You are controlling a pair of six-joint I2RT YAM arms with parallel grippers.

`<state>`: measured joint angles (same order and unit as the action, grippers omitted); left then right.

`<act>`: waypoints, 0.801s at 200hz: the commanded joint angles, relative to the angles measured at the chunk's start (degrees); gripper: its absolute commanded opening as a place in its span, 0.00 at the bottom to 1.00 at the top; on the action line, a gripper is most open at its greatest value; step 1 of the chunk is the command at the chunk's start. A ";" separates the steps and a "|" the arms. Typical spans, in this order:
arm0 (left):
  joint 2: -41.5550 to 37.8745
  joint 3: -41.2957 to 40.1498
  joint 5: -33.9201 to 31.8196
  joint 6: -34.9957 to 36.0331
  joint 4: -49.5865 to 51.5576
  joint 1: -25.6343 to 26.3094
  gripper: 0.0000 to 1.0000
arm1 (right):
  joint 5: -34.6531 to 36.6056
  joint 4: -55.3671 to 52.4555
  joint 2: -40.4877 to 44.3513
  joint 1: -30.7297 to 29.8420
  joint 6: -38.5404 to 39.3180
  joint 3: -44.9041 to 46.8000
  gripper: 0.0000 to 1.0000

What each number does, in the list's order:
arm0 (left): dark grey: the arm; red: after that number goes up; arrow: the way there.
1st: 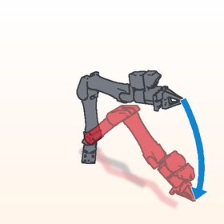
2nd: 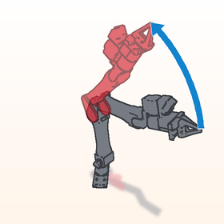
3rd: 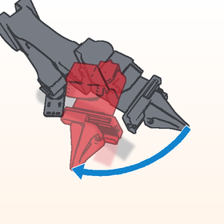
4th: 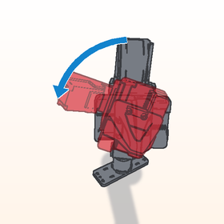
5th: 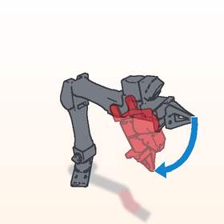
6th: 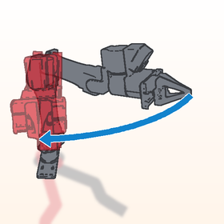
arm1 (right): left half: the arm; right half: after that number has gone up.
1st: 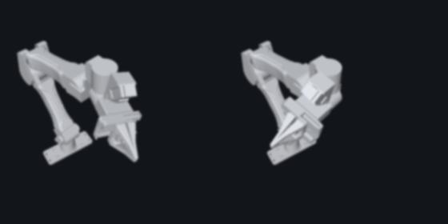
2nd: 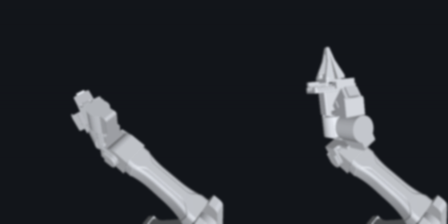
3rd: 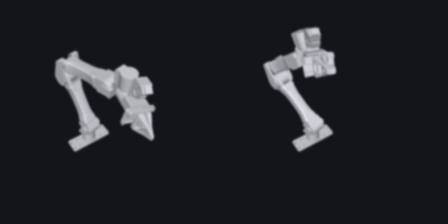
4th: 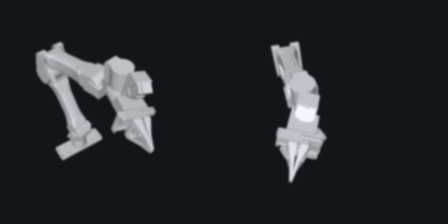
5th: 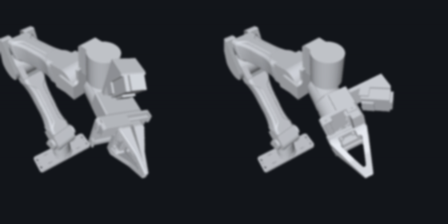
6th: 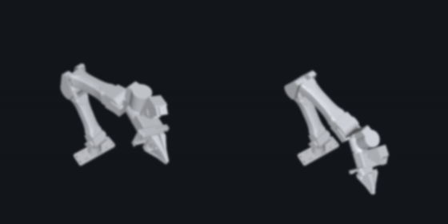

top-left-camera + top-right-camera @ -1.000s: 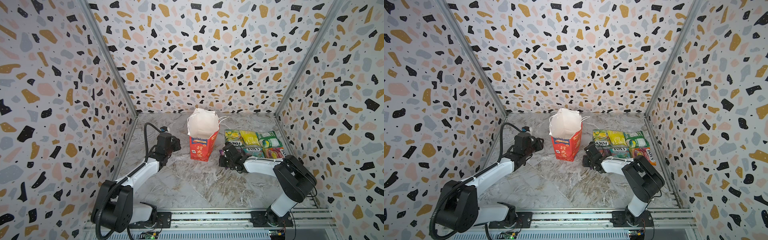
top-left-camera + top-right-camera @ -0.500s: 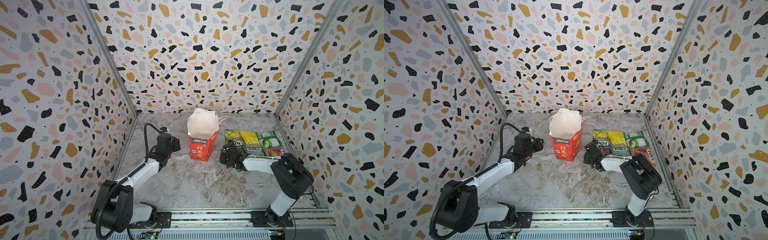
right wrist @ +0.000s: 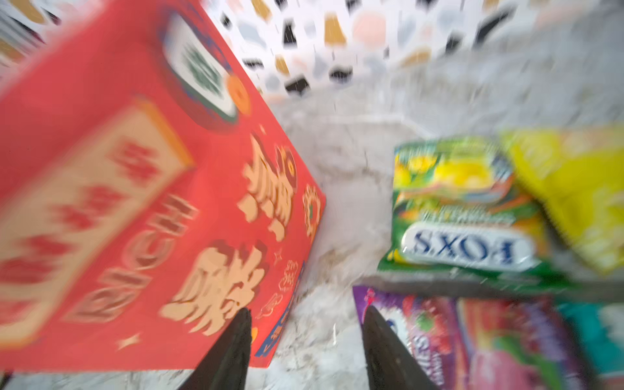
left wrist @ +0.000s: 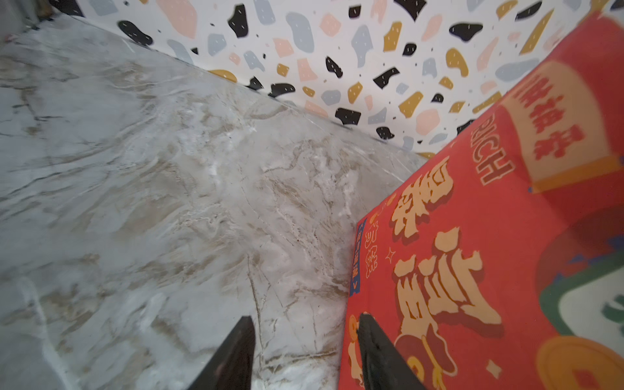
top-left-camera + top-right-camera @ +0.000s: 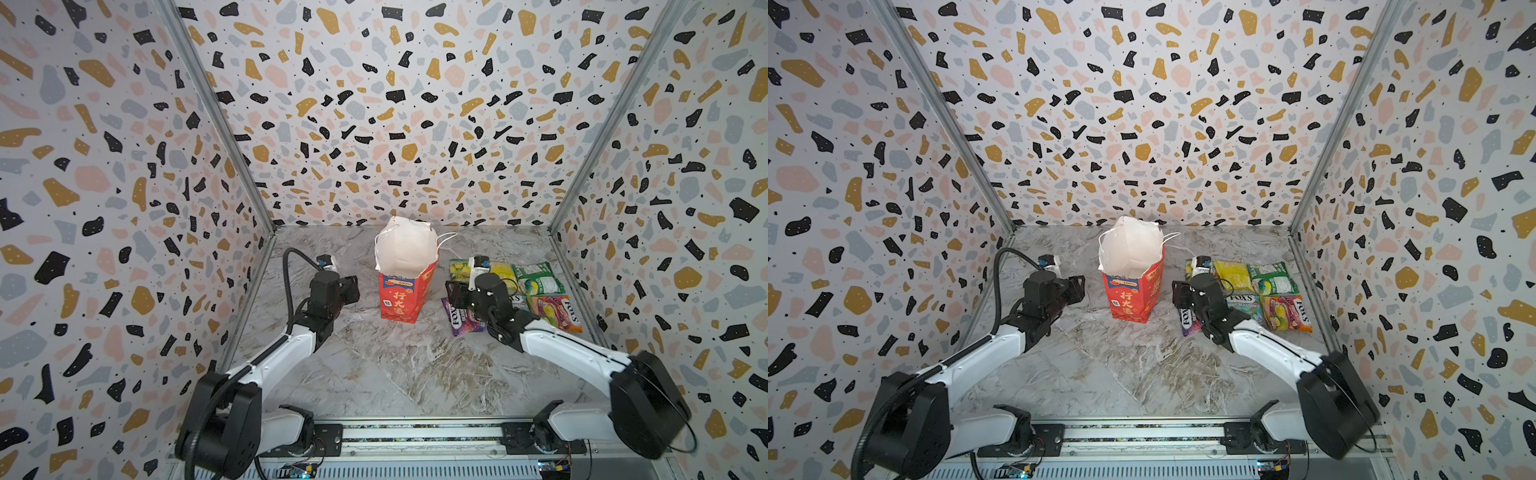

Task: Take the snacks out of the paper bag
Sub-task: Move the snack to the middle-right of the table, then reset both arms

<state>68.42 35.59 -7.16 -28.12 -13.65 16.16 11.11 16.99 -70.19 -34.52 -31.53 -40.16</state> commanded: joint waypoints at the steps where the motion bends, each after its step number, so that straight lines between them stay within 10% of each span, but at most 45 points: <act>1: -7.71 -4.83 -11.93 4.03 -9.05 -0.32 0.60 | 10.35 14.52 7.58 1.36 10.75 9.21 0.66; 54: -23.37 -22.20 -40.39 14.76 -24.05 -0.42 0.96 | 24.60 19.09 12.55 7.78 23.81 16.27 0.76; 160: -5.65 -25.01 -35.12 22.89 -39.65 -1.58 1.00 | 19.92 42.37 5.65 16.75 27.44 32.60 0.99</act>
<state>62.65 8.69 -43.90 -6.74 -48.14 15.03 35.16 48.12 -62.08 -19.40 -5.02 -9.93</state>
